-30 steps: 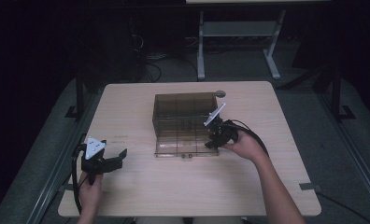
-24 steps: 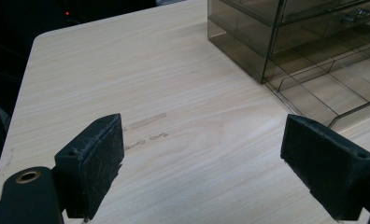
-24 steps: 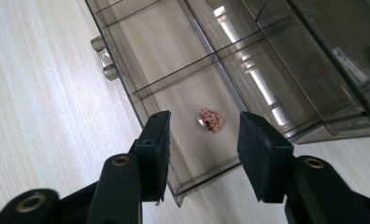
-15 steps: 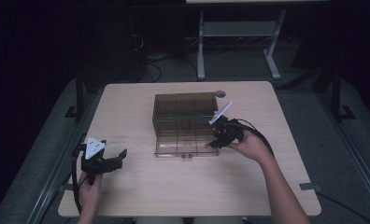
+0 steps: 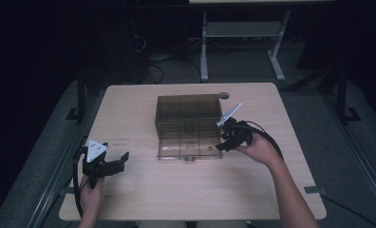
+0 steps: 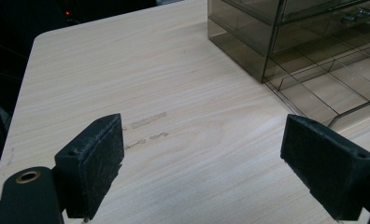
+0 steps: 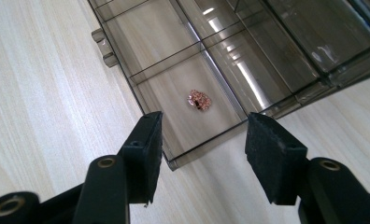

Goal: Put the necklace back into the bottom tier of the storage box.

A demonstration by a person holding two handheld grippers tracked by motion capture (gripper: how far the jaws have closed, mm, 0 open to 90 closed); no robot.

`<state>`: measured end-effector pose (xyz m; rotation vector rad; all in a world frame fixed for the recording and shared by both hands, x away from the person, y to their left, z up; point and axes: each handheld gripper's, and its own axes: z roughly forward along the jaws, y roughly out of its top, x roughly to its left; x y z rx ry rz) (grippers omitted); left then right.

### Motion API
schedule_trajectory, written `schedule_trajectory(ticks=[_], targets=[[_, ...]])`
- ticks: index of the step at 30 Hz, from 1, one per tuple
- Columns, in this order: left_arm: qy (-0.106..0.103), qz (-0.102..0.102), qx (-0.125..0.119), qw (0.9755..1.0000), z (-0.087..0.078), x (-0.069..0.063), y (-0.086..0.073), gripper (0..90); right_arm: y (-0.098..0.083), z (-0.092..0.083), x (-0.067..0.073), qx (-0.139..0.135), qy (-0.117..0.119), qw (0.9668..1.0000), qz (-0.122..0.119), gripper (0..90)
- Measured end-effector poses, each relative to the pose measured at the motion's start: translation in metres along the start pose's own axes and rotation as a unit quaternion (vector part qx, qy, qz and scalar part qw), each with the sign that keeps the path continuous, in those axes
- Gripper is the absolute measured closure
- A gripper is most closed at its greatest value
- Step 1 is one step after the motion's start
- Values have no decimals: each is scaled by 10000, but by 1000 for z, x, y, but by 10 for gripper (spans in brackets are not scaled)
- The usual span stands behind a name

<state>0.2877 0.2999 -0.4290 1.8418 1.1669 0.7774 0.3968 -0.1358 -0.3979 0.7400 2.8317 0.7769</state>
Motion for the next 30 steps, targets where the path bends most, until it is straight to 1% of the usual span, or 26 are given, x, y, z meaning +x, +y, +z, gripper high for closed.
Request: schedule_trajectory(ticks=[12,26,30], targets=[[-8,22,14,10000,0,0,0,130,-8,-8,-1,-4,-58,10000,25,419],[-13,20,21,10000,1,-1,0,130,-23,-16,-4,-7,-115,9997,197,396],[-15,34,30,10000,1,-1,0,130,-27,-18,-4,-61,-134,9997,199,390]])
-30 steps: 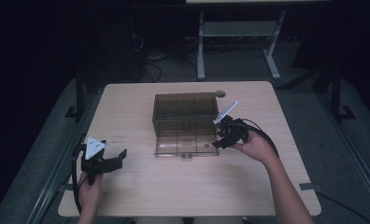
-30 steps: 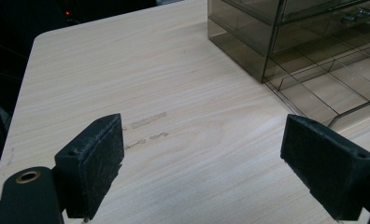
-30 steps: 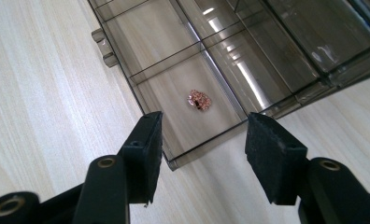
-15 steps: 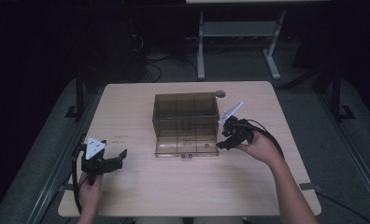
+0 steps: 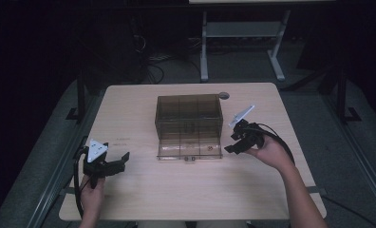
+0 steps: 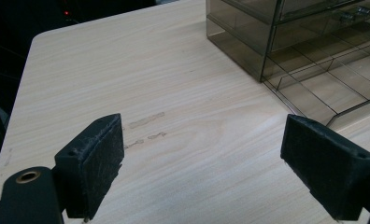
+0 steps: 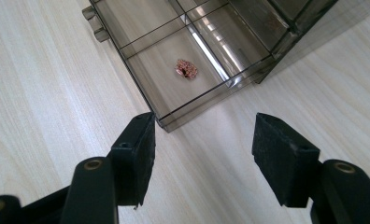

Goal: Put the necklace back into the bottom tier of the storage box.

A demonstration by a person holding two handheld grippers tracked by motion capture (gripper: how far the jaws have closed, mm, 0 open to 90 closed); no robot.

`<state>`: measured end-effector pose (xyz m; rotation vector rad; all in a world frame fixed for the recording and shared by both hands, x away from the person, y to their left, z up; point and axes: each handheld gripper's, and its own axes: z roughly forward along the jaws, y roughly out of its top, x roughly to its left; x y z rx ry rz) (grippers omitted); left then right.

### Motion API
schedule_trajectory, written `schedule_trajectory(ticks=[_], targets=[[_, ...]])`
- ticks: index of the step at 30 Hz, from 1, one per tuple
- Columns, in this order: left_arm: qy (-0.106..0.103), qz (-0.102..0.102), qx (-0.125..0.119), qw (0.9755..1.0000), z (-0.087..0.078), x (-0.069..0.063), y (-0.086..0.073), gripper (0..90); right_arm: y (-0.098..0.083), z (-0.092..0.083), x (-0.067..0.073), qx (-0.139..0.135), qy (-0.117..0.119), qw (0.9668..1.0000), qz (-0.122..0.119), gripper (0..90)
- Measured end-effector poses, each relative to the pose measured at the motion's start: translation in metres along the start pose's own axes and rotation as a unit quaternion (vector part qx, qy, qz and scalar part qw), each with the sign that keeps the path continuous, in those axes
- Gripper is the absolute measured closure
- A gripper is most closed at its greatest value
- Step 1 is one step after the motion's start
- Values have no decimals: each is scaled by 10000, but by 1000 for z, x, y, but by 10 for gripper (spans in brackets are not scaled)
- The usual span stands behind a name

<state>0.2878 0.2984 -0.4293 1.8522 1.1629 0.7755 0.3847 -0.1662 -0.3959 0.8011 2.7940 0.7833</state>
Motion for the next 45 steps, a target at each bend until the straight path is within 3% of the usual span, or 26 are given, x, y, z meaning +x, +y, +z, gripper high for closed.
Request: schedule_trajectory(ticks=[22,45], targets=[[-7,-7,-5,10000,1,0,0,130,-14,-14,-1,24,-117,9999,108,370],[-16,-8,7,10000,2,-1,-1,131,-48,-16,-2,78,-139,9993,333,367]])
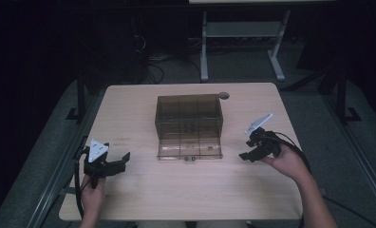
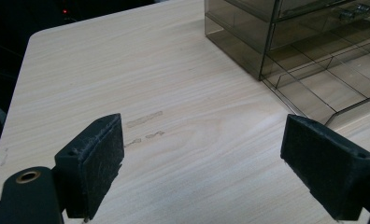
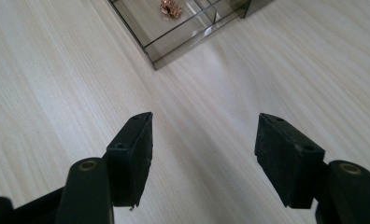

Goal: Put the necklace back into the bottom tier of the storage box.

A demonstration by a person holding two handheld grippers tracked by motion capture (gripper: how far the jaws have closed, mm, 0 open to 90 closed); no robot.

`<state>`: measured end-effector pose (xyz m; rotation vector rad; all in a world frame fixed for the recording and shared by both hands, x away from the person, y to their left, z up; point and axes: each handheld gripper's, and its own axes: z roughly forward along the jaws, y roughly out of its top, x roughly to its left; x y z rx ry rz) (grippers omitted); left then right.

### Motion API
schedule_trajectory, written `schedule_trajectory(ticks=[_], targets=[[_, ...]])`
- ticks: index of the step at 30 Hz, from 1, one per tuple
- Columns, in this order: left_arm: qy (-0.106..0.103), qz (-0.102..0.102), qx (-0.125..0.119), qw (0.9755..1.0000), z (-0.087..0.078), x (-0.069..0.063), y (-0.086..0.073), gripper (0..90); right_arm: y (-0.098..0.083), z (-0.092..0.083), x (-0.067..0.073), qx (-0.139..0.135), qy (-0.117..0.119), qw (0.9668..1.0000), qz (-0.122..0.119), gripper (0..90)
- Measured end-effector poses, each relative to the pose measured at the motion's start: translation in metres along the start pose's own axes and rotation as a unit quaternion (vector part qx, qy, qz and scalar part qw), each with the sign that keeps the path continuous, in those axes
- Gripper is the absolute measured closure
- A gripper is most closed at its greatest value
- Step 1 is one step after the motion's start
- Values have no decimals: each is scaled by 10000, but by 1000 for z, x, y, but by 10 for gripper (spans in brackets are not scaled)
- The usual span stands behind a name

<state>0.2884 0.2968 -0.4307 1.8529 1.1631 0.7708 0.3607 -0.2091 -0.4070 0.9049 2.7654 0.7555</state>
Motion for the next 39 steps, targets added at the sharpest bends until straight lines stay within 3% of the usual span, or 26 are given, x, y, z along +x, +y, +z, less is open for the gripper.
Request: schedule_trajectory(ticks=[39], targets=[[-22,16,7,10000,0,-1,0,130,-50,-4,13,-2,-55,9998,206,349]])
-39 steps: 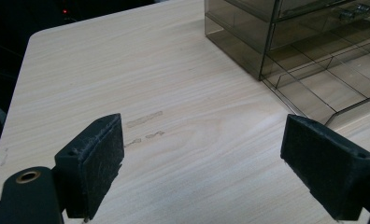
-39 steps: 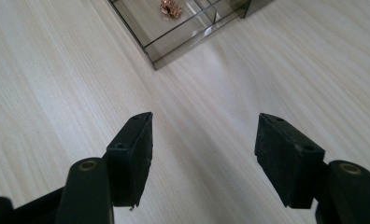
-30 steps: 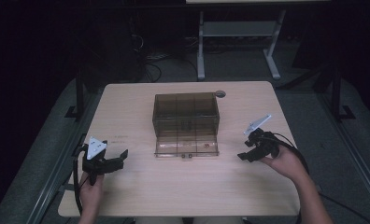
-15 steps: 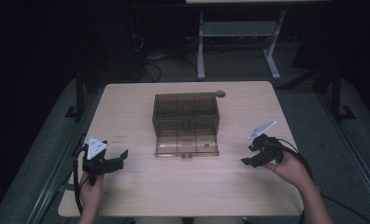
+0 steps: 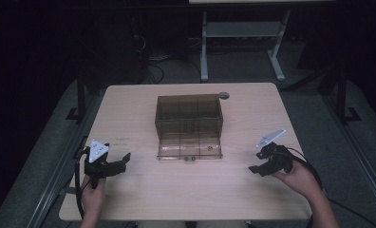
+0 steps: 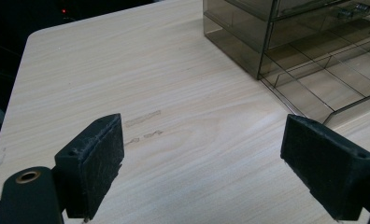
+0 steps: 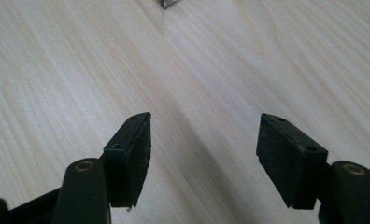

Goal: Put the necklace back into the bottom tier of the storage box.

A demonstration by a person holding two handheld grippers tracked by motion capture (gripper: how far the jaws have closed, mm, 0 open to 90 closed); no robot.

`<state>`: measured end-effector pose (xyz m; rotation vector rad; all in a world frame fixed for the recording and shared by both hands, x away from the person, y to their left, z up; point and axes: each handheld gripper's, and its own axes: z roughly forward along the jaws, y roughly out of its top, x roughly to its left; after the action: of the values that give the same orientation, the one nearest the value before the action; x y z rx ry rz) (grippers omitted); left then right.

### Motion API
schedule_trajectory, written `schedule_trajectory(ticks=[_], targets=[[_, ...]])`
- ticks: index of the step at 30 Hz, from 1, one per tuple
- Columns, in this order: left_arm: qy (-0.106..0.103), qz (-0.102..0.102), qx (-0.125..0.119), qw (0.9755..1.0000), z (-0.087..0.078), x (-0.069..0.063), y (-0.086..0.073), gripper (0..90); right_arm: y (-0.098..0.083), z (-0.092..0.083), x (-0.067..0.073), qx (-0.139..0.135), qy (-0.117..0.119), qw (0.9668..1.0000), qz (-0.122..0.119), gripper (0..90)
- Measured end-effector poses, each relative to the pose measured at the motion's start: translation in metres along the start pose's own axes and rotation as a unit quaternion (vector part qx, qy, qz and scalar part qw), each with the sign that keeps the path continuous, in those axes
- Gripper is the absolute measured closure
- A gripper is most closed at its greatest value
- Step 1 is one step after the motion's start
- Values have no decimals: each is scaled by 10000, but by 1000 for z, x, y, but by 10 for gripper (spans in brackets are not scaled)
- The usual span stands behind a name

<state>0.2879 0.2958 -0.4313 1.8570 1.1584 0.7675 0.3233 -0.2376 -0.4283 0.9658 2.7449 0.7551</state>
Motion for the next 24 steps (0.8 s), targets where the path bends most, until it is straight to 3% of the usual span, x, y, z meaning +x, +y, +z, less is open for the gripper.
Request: schedule_trajectory(ticks=[24], targets=[[-19,27,17,10000,1,-2,0,130,-31,1,14,-146,-36,9998,128,326]])
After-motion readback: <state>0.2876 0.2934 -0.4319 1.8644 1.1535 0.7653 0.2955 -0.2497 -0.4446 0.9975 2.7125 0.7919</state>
